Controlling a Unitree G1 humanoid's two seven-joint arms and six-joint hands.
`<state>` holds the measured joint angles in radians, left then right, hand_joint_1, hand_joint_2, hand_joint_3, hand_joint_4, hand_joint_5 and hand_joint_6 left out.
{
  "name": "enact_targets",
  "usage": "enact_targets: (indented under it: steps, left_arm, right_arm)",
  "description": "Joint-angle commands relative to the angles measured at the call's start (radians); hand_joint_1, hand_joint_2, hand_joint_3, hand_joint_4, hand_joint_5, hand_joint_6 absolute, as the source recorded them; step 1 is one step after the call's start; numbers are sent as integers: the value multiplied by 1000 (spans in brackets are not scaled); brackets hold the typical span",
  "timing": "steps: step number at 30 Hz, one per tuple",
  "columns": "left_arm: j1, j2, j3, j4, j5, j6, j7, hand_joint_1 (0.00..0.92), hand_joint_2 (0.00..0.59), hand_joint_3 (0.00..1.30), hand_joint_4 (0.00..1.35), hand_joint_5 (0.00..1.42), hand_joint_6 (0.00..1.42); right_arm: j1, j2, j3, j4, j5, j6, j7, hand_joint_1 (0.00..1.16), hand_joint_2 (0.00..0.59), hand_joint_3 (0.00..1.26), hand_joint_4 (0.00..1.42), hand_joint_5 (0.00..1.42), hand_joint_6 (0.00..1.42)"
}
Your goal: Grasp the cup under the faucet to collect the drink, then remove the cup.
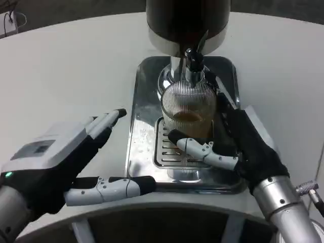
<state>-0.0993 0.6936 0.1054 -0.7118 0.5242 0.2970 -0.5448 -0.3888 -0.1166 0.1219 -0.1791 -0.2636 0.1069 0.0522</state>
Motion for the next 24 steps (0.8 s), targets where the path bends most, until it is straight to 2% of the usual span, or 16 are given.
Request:
enact_targets:
  steps: [1, 15, 24]
  left_arm:
    - [20, 21, 15, 11, -4, -7, -18, 0, 3, 0, 0, 0, 92]
    - [42, 47, 50, 17, -20, -17, -41, 0, 3, 0, 0, 0, 91]
    - [61, 67, 75, 16, -33, -17, -56, 0, 3, 0, 0, 0, 91]
  right_arm:
    - [-30, 15, 11, 36, 4, -29, -8, 779, 224, 0, 44, 85, 93]
    - [-84, 68, 34, 138, -47, -35, -100, 781, 224, 0, 44, 94, 90]
    - [-87, 99, 54, 157, -78, -29, -145, 798, 219, 0, 44, 86, 78]
